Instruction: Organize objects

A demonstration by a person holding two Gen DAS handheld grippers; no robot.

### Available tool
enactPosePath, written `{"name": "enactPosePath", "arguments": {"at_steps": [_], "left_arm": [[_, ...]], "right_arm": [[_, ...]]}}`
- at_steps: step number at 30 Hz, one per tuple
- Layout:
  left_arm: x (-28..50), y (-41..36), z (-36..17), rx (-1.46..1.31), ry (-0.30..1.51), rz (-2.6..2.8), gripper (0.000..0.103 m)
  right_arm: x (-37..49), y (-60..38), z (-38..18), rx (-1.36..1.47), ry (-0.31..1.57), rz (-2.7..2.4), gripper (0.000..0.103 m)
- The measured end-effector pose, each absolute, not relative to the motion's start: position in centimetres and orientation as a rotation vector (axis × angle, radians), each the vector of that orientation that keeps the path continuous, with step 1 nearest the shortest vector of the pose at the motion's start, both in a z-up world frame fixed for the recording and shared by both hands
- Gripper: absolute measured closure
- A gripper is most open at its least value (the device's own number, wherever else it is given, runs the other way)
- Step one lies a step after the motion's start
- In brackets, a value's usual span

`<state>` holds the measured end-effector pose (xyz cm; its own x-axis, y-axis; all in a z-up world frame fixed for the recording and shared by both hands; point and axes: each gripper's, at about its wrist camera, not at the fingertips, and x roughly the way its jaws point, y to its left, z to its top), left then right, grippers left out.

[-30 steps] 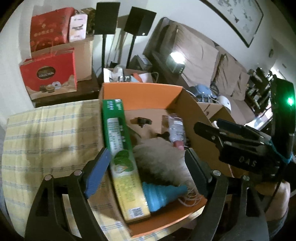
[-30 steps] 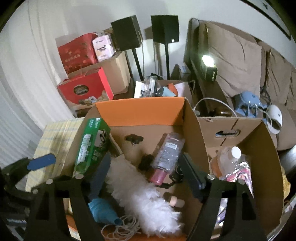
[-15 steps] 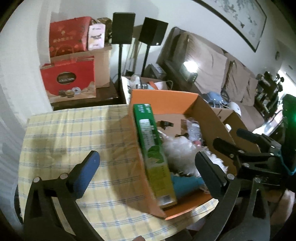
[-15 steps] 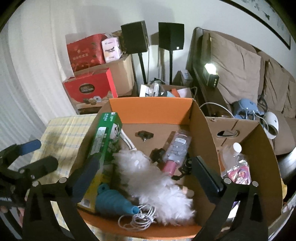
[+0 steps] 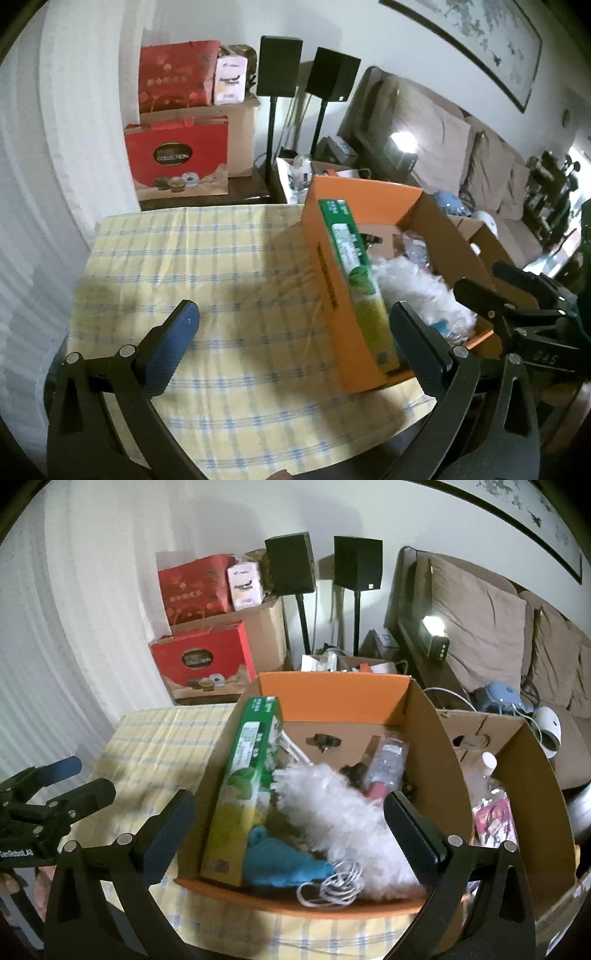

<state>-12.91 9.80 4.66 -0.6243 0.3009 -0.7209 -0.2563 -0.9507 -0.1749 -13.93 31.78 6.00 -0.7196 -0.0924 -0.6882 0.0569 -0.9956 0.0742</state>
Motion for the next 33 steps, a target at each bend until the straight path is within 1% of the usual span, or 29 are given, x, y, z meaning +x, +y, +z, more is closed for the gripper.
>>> {"name": "enactPosePath", "arguments": {"at_steps": [10, 20, 33], "left_arm": [[-10.8, 7.7, 4.2, -1.165, -0.077, 2.616, 0.000], [-8.9, 5.5, 3.9, -1.150, -0.080, 2.672, 0.000], [-6.4, 2.9, 1.3, -1.182, -0.097, 2.709, 0.000]], "right_arm": [[-12.4, 30.2, 6.0, 1.100, -0.087, -2.855, 0.000], [-10.2, 27.8, 6.0, 1.042, -0.060, -2.879, 0.000], [-8.1, 25.4, 3.5, 1.043, -0.068, -2.873, 0.000]]}}
